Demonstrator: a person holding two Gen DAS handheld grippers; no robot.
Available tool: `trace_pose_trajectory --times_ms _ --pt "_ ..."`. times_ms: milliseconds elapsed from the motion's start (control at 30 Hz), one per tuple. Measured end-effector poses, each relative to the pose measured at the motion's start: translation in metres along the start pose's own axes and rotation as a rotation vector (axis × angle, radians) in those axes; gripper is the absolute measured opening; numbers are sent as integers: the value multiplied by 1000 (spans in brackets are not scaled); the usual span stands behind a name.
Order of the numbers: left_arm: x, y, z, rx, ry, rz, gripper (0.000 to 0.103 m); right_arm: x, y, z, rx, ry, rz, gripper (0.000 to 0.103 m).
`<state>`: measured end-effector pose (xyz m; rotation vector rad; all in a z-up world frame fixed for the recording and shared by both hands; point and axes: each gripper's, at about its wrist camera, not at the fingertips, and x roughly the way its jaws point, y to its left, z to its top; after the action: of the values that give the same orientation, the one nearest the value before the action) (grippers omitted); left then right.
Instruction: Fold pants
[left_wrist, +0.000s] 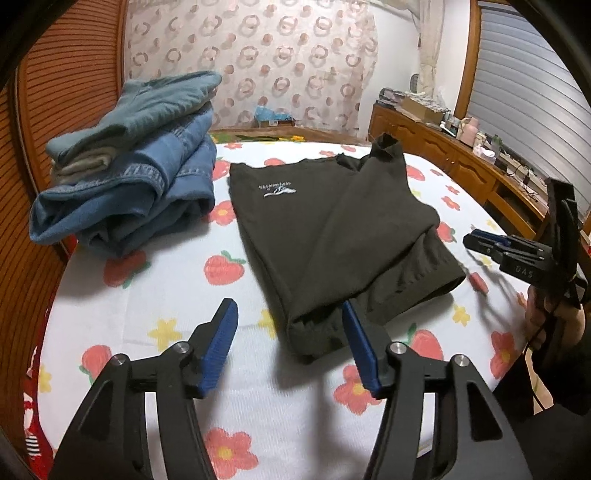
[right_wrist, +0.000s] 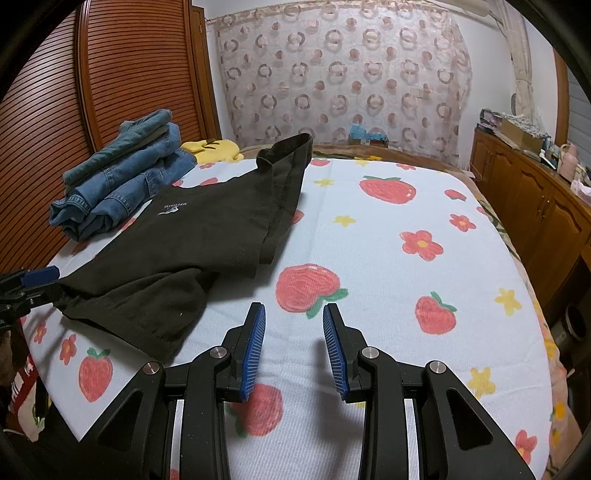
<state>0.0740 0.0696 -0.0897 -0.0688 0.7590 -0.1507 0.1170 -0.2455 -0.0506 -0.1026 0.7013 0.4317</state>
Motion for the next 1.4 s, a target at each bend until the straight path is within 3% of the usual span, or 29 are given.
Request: trace_pose_trajectory --times_ms 333,600,1167,1200,1233,1267,1400 --pt "2 -8 20 38 -36 -20 60 2 8 7 -46 30 8 34" --pt "25 -4 22 31 1 -22 60 3 16 29 -115 29 59 34" --pt "48 8 14 12 70 -52 60 51 22 54 -135 172 155 34" --pt "48 8 15 10 80 -51 60 52 21 55 -136 181 168 32" --pt "48 9 16 3 88 -56 60 53 22 56 -143 188 178 19" --pt "48 10 16 -1 95 -60 60 54 22 57 -151 196 188 15" --pt "42 12 23 1 111 -59 60 49 22 70 -167 183 212 6"
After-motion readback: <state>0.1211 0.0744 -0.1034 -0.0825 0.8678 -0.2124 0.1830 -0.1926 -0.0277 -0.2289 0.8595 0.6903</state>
